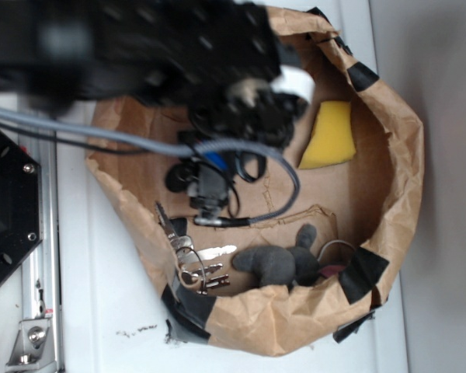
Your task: Grab the black box.
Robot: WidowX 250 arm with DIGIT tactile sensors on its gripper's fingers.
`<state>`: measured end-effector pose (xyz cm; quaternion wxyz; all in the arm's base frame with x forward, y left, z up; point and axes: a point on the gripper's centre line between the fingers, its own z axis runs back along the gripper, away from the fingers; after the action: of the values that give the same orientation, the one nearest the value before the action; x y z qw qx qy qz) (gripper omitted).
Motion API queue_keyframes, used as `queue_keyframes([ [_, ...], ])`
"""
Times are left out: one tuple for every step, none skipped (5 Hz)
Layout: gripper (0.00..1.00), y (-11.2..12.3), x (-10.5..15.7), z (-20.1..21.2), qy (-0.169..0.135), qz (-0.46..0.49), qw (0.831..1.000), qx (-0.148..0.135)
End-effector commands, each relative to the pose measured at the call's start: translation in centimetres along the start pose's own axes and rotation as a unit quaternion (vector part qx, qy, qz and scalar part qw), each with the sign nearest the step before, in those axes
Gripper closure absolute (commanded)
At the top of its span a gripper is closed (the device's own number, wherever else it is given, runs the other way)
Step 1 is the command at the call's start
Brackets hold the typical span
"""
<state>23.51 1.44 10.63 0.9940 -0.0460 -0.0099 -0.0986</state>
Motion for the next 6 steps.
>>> queue_keyframes([
  [1.0,0.0,0.5,1.9,-0.054,0.03,0.997,0.04],
  [1.0,-0.6,1.4,1.8,-0.082,0.048,0.993,0.063],
  [1.0,-0.9,3.1,2.2,-0.09,0.067,0.992,0.058],
  [1.0,-0.5,4.5,1.9,-0.091,0.084,0.99,0.069],
  [1.0,1.1,6.4,1.5,-0.078,0.112,0.988,0.069],
  [1.0,0.9,6.3,1.7,-0.08,0.105,0.989,0.065],
])
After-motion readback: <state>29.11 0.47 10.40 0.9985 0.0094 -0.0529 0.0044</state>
